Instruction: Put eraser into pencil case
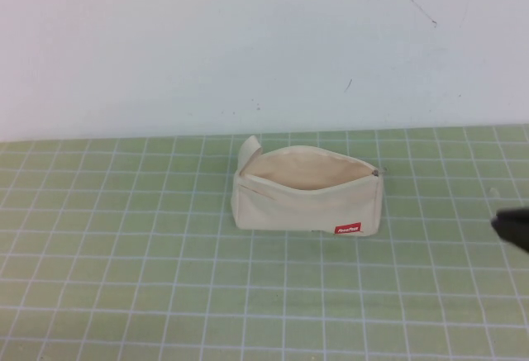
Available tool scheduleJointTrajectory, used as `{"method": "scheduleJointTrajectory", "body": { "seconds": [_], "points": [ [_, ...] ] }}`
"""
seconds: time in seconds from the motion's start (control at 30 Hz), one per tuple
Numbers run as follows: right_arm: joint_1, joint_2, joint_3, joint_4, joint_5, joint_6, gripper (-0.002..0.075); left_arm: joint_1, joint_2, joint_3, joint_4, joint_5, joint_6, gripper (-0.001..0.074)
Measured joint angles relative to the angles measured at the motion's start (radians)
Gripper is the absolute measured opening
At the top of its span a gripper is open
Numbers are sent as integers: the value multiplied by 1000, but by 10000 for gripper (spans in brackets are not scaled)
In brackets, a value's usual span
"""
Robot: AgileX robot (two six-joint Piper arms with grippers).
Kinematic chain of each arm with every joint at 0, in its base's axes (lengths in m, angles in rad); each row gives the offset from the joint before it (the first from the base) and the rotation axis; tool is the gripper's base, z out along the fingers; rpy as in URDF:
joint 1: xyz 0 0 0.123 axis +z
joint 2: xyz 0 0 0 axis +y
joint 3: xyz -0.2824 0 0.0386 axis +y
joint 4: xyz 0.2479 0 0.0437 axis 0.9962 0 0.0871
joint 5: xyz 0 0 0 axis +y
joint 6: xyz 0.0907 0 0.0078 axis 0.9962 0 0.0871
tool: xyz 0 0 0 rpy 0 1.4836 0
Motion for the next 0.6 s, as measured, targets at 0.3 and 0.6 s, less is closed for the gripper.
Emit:
{"method": "scheduleJointTrajectory", "body": {
  "seconds": [0.3, 0.6],
  "points": [
    [0, -4, 164, 7, -34, 0, 1, 0, 0, 0, 0, 0, 0, -1],
    [-19, -10, 196, -41, 15, -11, 0, 0, 0, 0, 0, 0, 0, -1]
  ]
}}
